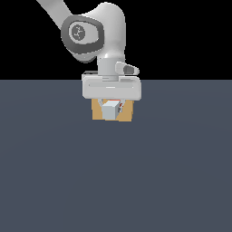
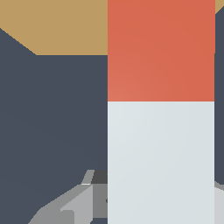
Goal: Insert the peg into the horizontal hole in a box.
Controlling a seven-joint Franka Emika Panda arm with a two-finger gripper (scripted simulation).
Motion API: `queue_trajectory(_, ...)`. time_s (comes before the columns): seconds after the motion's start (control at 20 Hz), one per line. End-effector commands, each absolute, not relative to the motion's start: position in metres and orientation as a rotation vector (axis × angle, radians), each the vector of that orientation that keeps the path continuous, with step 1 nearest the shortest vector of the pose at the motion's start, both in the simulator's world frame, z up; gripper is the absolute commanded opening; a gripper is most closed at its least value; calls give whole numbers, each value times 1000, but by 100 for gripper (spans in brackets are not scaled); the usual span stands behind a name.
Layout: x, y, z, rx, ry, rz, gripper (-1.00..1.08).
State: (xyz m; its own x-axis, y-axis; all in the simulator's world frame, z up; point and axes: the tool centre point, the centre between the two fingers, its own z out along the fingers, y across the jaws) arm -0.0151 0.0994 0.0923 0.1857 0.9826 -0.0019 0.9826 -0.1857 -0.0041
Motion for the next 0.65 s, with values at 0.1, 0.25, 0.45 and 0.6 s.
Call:
queue_trajectory(0.1,-8,137,95,-2417,-2007,-2,-100)
queue_trajectory(0.25,-4,157,95,-2418,-2007,-3,-100)
queue_trajectory(0.45,0,171,96,-2418,-2008,-3,-100)
queue_trajectory(0.6,0,174,96,-2418,-2008,-3,-100)
